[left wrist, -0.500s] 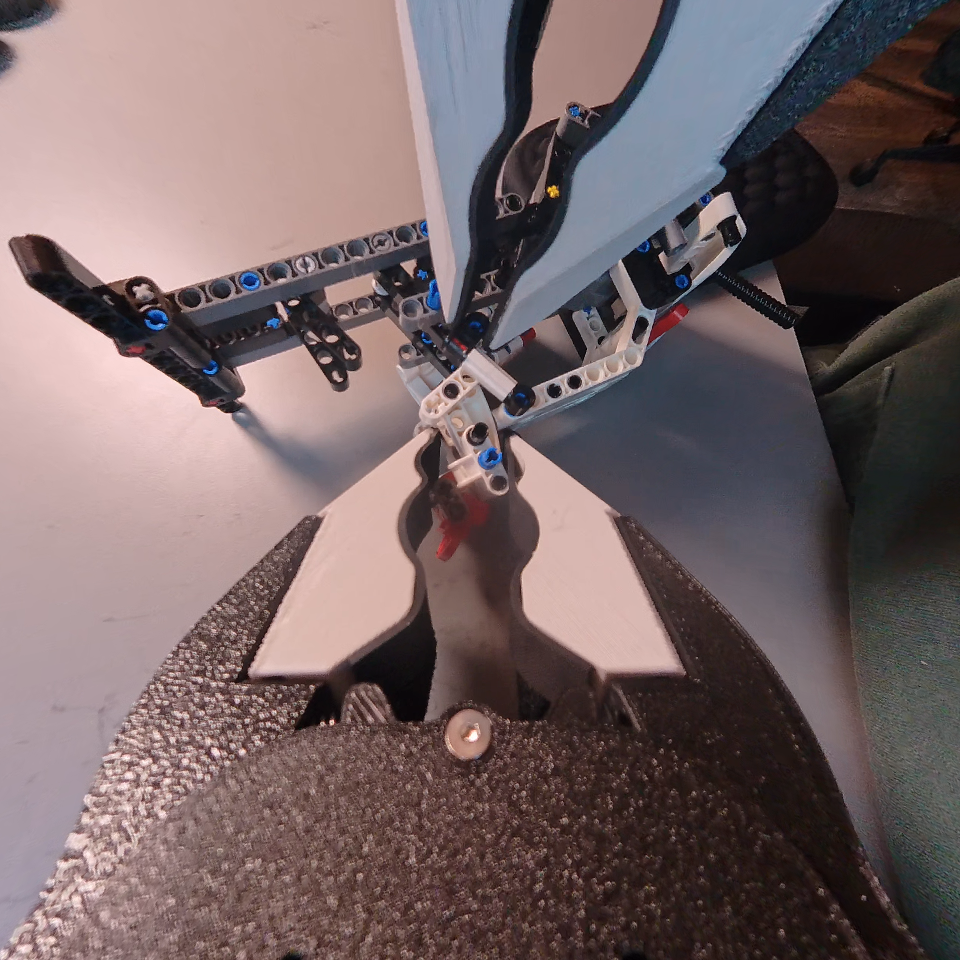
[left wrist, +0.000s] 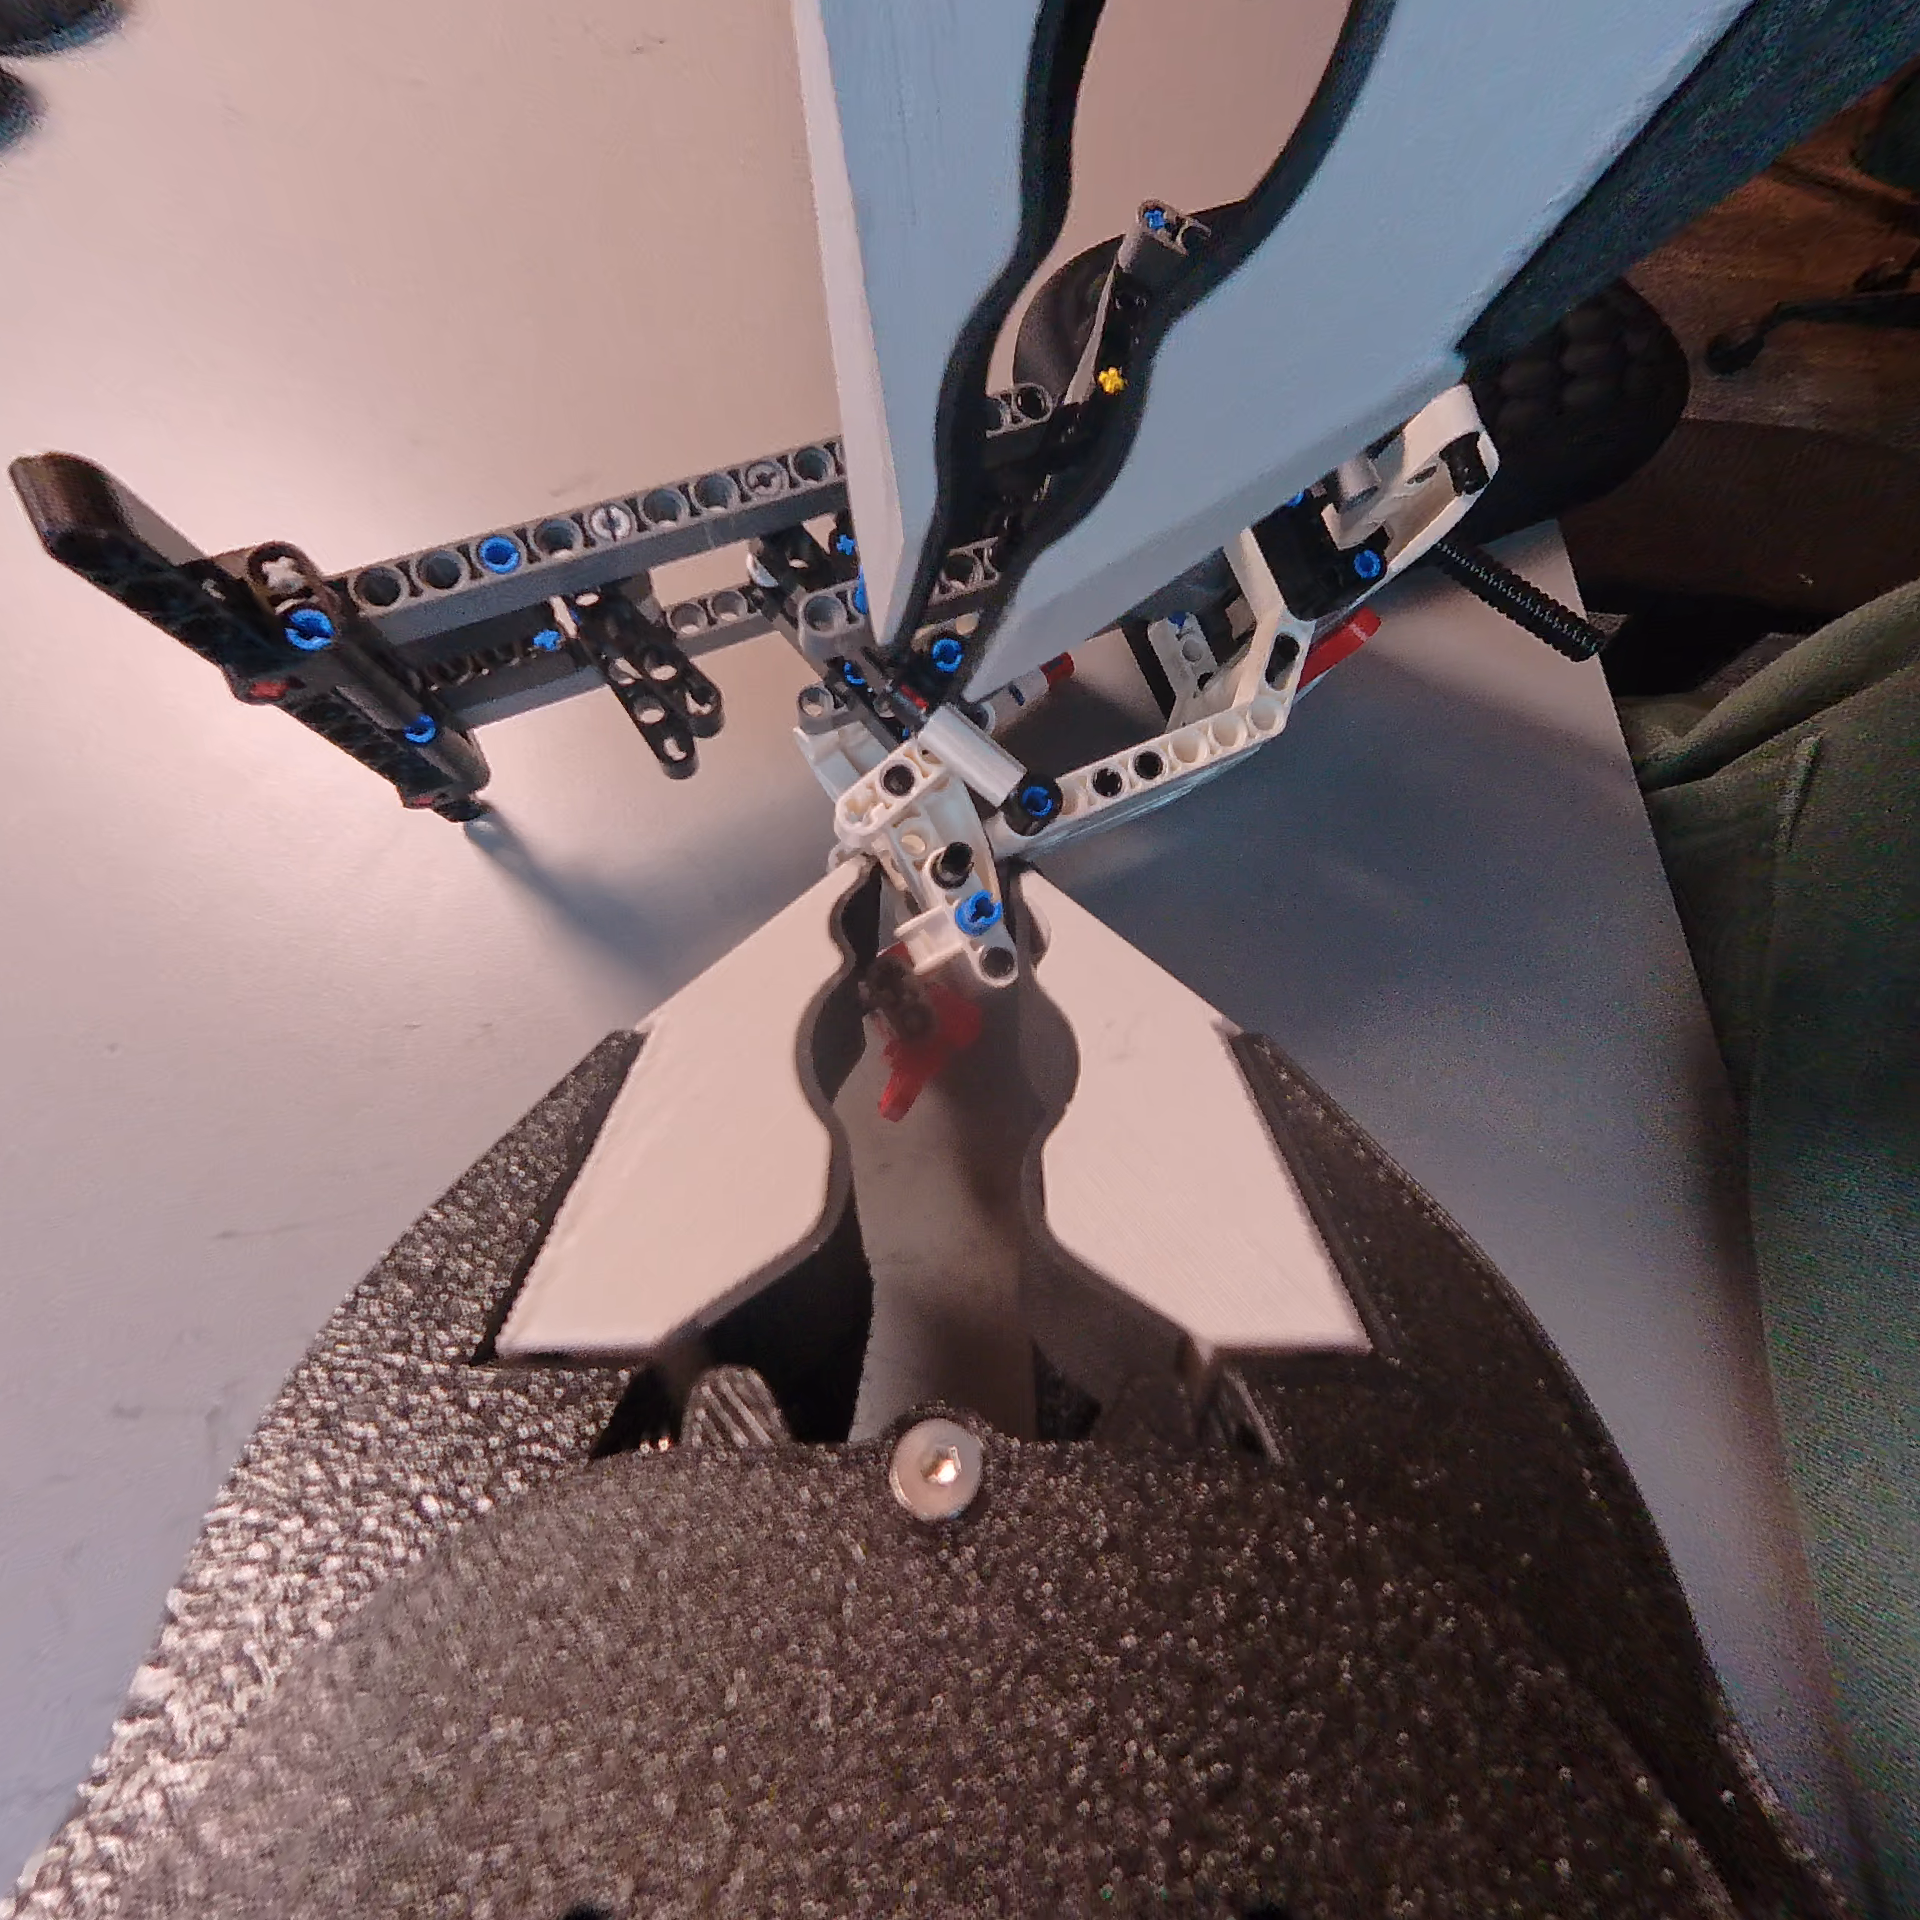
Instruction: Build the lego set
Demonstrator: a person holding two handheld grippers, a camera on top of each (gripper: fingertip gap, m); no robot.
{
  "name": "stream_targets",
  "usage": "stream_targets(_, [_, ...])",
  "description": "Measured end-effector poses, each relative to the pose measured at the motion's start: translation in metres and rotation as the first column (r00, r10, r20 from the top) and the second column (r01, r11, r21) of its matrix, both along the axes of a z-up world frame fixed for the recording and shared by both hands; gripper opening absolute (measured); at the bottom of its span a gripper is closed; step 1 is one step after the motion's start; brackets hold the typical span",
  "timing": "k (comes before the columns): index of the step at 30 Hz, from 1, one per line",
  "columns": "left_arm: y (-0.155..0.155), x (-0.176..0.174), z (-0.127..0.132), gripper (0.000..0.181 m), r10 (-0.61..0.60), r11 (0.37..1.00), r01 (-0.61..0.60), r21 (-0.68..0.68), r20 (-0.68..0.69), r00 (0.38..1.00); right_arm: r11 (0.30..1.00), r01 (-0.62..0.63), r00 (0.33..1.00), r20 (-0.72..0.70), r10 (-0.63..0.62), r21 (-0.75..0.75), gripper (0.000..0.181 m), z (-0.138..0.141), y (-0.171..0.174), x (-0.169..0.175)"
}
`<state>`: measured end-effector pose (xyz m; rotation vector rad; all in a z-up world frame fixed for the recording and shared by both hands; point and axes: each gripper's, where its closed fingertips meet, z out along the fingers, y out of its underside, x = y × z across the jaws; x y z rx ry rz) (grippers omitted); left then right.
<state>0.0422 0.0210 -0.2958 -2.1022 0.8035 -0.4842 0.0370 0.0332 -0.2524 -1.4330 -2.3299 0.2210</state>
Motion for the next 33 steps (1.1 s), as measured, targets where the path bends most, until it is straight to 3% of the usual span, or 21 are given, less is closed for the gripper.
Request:
stream_targets(4, [0.0,0.0,0.0,0.024,0.001,1.0,-0.001,0.003,-0.003,1.0,0.999,-0.013,1.0,0.001,0.013,-0.047,0.008,0.003,-0.018,-0.002])
stream_targets(6, [0.0,0.0,0.0,0.024,0.0,1.0,0.0,0.004,-0.006,1.0,1.0,-0.03,0.999,0.028,0.03,0.007,0.0,-0.006,-0.013,0.0])
stream_targets(17, [0.0,-0.001,0.0,0.024,-0.004,1.0,0.004,-0.007,0.001,1.0,0.992,-0.113,0.989,0.098,0.107,0.055,0.0,-0.01,-0.013,0.0])
stream_targets(21, [-0.001,-0.002,0.0,0.024,-0.009,1.0,0.009,-0.007,0.007,1.0,0.998,-0.061,0.998,-0.028,0.061,0.01,0.0,-0.003,-0.009,-0.001])
stream_targets(24, [-0.002,-0.002,0.0,0.025,-0.02,1.0,0.02,-0.005,0.009,1.0,0.992,0.021,0.981,-0.189,-0.044,-0.123,0.009,0.022,-0.002,0.004])
stream_targets(29, [-0.004,-0.001,0.001,0.03,-0.059,0.998,0.059,-0.001,0.01,0.998,0.996,0.063,0.96,-0.268,-0.077,-0.063,0.021,0.014,0.024,0.033])
stream_targets(33, [-0.005,-0.005,0.001,0.026,-0.114,0.992,0.116,0.04,-0.045,0.992,0.976,0.087,0.934,-0.323,-0.15,-0.201,0.028,0.012,0.033,0.042])
